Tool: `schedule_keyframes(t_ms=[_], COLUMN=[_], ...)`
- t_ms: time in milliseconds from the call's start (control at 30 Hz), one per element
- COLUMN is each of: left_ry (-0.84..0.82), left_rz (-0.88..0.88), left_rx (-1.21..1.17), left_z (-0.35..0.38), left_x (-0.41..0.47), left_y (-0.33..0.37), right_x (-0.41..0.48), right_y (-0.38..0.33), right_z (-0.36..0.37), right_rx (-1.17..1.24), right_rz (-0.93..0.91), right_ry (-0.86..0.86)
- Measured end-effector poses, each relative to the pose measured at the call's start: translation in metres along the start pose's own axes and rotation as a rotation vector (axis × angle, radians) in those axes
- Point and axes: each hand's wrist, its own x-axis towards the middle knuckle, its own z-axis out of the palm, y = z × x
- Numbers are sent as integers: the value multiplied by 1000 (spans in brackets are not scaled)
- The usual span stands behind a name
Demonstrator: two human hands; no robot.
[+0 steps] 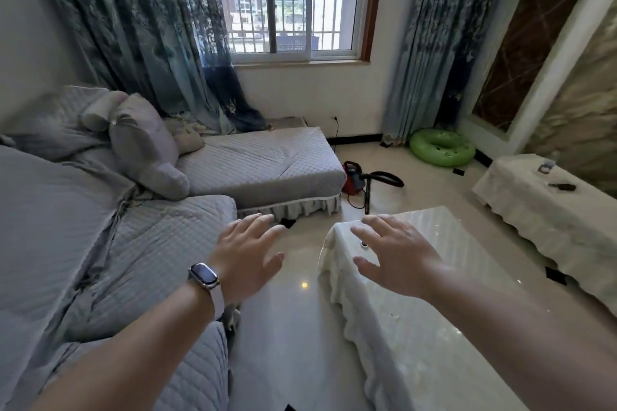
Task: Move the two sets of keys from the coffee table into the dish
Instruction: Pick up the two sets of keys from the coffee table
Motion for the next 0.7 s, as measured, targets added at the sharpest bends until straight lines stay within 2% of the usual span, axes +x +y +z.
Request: schedule_keyframes(t_ms=[167,367,700], left_ry=[-44,-169,-237], left_rz=[43,8,100], left_rx=[-6,-15,-16], left_z=[46,95,153], left_x=[64,163,307], left_y=[-4,-7,1], right_x=[45,111,193], right_y=[54,130,240], right_z=[39,77,107], right_rx=[45,142,159], right_rz=[49,111,222], right_ry=[-51,-119,-157])
